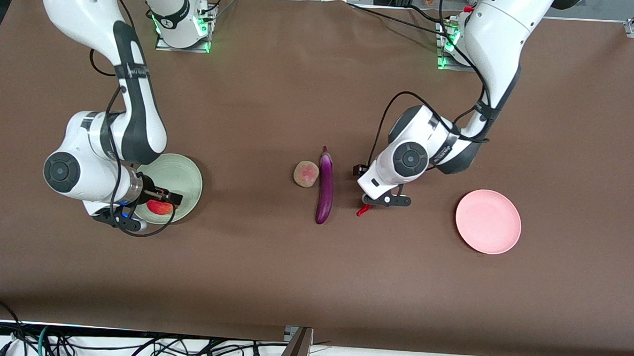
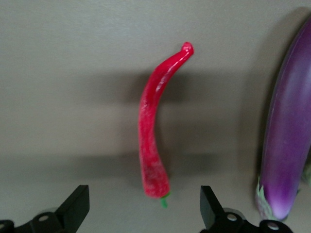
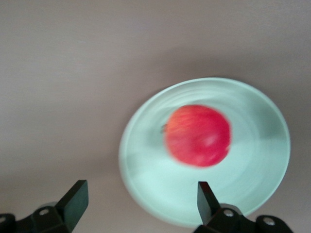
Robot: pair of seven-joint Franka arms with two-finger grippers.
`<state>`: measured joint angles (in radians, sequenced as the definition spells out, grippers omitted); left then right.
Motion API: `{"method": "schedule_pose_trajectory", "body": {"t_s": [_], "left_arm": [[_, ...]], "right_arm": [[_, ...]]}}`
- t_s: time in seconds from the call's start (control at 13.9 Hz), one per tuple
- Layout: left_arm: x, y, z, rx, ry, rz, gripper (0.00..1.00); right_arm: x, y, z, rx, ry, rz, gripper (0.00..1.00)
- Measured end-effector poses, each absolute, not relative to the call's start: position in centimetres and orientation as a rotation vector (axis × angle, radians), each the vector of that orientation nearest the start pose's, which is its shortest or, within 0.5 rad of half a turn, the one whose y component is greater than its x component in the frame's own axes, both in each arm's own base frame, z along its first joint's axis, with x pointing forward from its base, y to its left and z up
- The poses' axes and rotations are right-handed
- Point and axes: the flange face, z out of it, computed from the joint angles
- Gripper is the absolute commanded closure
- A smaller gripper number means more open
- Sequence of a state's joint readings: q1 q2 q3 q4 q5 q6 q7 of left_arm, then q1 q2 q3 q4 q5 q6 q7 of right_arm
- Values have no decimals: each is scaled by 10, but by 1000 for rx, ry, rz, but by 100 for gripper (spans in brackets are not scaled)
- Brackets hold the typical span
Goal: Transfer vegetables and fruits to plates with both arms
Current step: 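Release the apple on the green plate while the left gripper lifts the chili, then grasp the peach with the right gripper while the left gripper carries the chili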
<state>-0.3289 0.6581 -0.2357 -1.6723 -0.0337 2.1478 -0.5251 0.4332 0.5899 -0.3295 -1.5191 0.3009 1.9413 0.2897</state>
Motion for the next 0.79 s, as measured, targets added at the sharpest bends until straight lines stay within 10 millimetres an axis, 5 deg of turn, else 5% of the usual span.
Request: {"method": "schedule_pose_trajectory", "body": {"t_s": [0.22,0.29,0.65,0.79], "left_arm": [[564,-345,182,-3207,-21,292,91],[564,-344,173,-3206,-20,288,100],[572,-334,182,-3182,-25,280,100],[578,-310,195,-3064,48,292,100]], "right_arm": [[671,190,344,-3011,568,219,1],[665,214,342,-2999,617,232,1],[650,297,330,-2896,873,256,1],[642,331,314,-2826,999,256,1]]}}
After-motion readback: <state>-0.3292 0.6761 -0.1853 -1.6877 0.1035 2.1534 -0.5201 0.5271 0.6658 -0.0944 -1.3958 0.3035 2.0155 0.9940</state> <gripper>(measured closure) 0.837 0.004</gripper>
